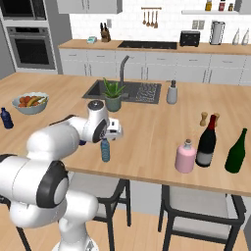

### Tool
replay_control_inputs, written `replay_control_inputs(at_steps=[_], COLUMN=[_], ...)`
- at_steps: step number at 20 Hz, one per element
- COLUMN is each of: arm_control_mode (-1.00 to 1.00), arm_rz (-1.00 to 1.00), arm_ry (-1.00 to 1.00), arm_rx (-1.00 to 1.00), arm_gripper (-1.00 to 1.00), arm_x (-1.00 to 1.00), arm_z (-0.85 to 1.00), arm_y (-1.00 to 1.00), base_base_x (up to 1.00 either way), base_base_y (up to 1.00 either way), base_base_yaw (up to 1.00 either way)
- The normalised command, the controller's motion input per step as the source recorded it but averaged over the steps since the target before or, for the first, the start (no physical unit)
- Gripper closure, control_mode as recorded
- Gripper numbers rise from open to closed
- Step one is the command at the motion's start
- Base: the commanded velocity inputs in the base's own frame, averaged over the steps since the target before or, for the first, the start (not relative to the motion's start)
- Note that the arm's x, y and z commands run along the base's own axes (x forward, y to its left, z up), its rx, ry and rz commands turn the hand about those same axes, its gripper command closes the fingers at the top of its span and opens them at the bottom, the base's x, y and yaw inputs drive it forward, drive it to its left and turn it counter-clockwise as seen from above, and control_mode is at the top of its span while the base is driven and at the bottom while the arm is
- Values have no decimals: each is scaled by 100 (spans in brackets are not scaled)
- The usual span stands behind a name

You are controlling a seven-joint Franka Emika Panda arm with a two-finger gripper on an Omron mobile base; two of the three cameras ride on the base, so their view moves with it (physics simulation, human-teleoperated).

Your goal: Move the plastic bottles in the middle to the plastics group, and the glass bottles in the middle to the glass group.

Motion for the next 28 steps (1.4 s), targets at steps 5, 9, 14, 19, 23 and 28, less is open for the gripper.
replay_control_inputs(at_steps=[5, 9, 14, 19, 23, 28], arm_control_mode=[-100, -100, -100, -100, -100, -100], arm_rz=[0, 0, 0, 0, 0, 1], arm_ry=[8, 5, 1, 3, 4, -1], arm_rx=[1, 1, 0, 0, 1, 2], arm_gripper=[-100, -100, -100, 100, 100, 100], arm_x=[7, -2, 0, 0, 0, -26], arm_z=[-22, -25, -3, -5, -3, 4], arm_y=[0, 0, 0, 0, 0, 5], base_base_x=[0, 0, 0, 0, 0, 0], base_base_y=[0, 0, 0, 0, 0, 0], base_base_yaw=[0, 0, 0, 0, 0, 0])
